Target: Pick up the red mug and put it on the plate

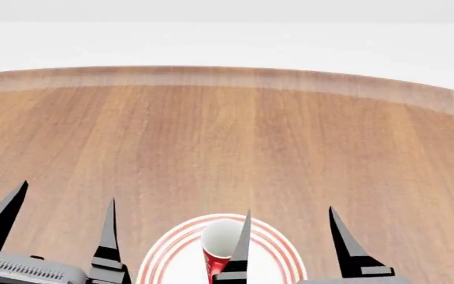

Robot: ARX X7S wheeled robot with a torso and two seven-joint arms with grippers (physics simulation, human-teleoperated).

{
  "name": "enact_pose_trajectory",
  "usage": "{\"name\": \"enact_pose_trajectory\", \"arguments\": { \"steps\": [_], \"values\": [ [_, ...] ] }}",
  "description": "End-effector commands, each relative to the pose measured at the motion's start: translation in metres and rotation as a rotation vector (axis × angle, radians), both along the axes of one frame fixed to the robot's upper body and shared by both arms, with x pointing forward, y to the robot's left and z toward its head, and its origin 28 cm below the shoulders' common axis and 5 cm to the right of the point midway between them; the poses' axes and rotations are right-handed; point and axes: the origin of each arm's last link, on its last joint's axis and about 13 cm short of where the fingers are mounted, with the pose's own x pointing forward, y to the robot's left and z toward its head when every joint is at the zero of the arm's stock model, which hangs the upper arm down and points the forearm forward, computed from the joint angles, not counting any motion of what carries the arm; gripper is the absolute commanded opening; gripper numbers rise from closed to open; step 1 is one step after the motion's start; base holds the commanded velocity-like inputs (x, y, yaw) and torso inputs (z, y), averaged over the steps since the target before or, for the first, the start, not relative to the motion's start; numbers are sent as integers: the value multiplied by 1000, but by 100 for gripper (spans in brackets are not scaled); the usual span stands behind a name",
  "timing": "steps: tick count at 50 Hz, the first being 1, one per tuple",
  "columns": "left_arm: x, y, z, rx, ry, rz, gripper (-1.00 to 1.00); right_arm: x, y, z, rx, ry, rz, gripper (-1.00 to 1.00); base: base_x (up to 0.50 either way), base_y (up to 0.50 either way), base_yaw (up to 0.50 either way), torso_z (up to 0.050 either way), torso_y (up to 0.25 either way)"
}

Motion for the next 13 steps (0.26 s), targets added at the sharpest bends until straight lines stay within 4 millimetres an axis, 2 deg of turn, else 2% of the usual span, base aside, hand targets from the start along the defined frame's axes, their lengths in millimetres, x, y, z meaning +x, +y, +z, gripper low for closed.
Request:
{"name": "enact_pose_trajectory", "arguments": {
  "steps": [1,13],
  "values": [
    [-3,-1,9,5,-42,0,100,-2,-2,7,18,-54,-2,100,0,0,0,0,0],
    [-5,-2,17,7,-60,-3,100,-7,-2,13,24,-82,-3,100,0,0,0,0,0]
  ]
}}
